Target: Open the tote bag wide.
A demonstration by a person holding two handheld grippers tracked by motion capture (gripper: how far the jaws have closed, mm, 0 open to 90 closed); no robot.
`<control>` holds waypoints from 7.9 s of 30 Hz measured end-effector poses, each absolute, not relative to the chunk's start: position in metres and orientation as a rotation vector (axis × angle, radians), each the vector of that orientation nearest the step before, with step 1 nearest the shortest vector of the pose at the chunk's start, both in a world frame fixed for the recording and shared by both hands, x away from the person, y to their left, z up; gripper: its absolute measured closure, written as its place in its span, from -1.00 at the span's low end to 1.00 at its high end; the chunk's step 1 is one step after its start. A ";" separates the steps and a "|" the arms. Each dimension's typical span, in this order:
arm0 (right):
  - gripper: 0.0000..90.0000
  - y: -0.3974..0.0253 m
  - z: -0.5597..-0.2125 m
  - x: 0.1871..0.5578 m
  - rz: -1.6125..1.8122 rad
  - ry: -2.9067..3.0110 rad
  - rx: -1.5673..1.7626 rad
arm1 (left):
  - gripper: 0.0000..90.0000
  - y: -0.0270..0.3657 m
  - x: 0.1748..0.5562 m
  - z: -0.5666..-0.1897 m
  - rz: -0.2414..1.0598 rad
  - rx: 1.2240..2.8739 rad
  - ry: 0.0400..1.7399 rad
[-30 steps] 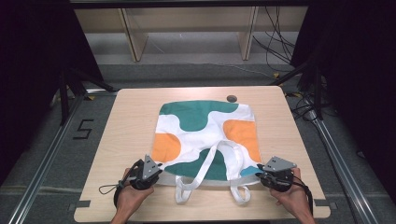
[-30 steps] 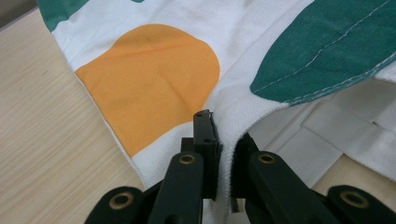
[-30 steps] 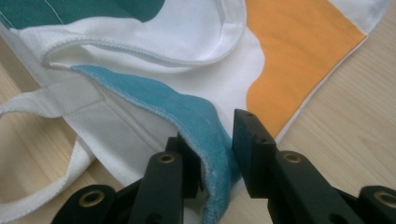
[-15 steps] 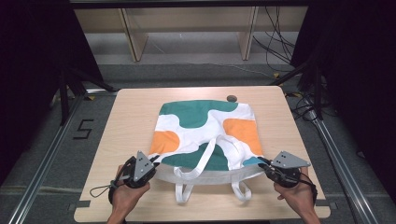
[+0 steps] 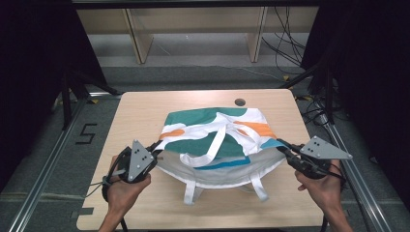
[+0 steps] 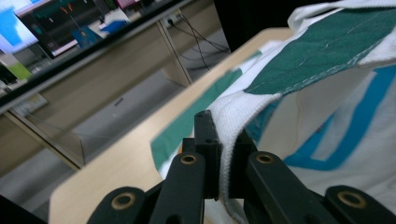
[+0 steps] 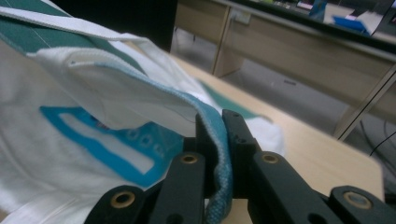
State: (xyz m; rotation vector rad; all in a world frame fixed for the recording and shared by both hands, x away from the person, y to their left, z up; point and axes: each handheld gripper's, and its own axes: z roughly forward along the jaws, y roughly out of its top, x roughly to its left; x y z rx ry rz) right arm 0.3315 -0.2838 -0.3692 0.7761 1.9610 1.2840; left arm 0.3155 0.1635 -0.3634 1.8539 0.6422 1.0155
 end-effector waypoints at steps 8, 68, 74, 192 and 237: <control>0.93 -0.287 -0.325 0.338 1.338 1.885 0.770 | 0.94 0.163 0.313 -0.321 1.049 1.766 0.589; 0.92 -0.281 -0.360 0.410 1.154 1.937 0.897 | 0.61 0.167 0.403 -0.404 0.535 1.674 0.894; 0.92 -0.281 -0.357 0.415 1.129 1.939 0.891 | 0.12 0.182 0.397 -0.387 0.431 1.563 0.945; 0.78 -0.228 -0.456 0.341 1.014 2.569 0.748 | 0.99 0.109 0.364 -0.426 0.421 1.976 0.751; 0.49 -0.257 -0.364 0.386 1.150 2.076 0.815 | 0.47 0.151 0.414 -0.420 0.585 1.896 0.898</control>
